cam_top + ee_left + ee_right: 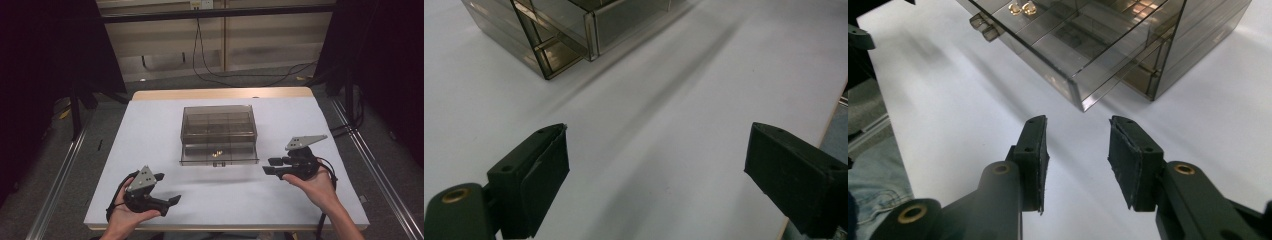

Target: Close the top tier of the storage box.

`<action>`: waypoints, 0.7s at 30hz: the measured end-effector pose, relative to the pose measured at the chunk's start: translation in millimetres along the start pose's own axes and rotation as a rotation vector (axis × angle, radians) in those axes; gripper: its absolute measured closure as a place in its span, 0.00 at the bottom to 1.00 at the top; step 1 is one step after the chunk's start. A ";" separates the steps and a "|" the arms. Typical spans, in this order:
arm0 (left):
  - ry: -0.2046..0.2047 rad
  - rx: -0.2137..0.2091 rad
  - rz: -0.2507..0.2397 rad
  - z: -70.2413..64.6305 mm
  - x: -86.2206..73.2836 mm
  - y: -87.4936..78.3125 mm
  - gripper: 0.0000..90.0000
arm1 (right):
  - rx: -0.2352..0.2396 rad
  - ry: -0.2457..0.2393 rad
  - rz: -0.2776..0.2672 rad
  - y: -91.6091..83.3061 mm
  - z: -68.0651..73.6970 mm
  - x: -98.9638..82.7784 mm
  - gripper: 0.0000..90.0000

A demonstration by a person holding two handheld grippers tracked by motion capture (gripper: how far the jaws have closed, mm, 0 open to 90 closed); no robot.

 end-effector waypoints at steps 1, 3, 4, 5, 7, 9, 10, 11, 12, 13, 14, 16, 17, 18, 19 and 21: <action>-0.001 0.000 -0.005 0.1 1.4 0.8 0.12 | -0.002 0.003 -0.001 0.1 0.9 -1.6 0.66; -0.001 0.011 -0.008 -0.3 4.3 0.9 0.13 | 0.004 0.009 -0.008 0.8 4.4 -6.8 0.65; 0.003 0.006 -0.007 -1.9 5.3 1.6 0.13 | 0.006 0.009 -0.006 1.0 5.8 -9.4 0.65; 0.011 0.001 -0.008 -3.2 6.5 2.1 0.15 | 0.001 0.011 0.000 1.2 7.1 -12.0 0.65; 0.023 -0.009 -0.009 -6.3 8.9 4.5 0.19 | 0.006 0.013 0.004 1.1 9.5 -16.2 0.65; 0.024 -0.018 -0.009 -9.6 11.0 6.4 0.23 | 0.000 0.011 0.009 0.3 11.4 -20.1 0.65; 0.033 -0.017 -0.006 -10.7 12.1 7.6 0.24 | 0.004 0.010 0.008 -0.3 12.2 -21.4 0.64; 0.035 -0.018 -0.007 -11.9 13.9 8.8 0.26 | 0.007 0.015 0.005 -1.4 13.4 -23.1 0.64; 0.036 -0.019 -0.009 -13.0 16.1 10.0 0.28 | 0.011 0.018 0.000 -2.5 14.9 -24.8 0.64; 0.040 -0.015 -0.008 -14.5 18.8 11.6 0.29 | 0.008 0.018 0.000 -3.2 16.0 -27.2 0.64; 0.040 -0.014 -0.012 -16.5 21.3 13.0 0.31 | 0.012 0.023 0.002 -3.9 18.1 -30.7 0.64; 0.058 -0.030 -0.021 -20.2 26.4 15.1 0.34 | 0.013 0.021 0.007 -4.7 20.3 -35.4 0.63; 0.063 -0.032 -0.021 -21.4 28.1 16.0 0.37 | 0.010 0.024 0.005 -5.6 21.8 -38.1 0.62; 0.068 -0.030 -0.019 -23.0 30.1 17.5 0.38 | 0.012 0.025 0.002 -6.4 22.7 -39.4 0.62; 0.075 -0.040 -0.025 -24.6 32.3 19.6 0.40 | 0.015 0.035 -0.004 -7.5 24.2 -41.0 0.62; 0.079 -0.050 -0.027 -27.8 35.9 23.7 0.45 | 0.010 0.036 -0.008 -10.0 25.9 -44.7 0.62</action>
Point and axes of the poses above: each handheld gripper's, and its own axes: y roughly forward along the jaws, x roughly out of its top, z roughly to its left, the point moved 8 cm from there along y, roughly forward along the jaws, and after that the axes turned 9 degrees about x, right-handed, at the moved point
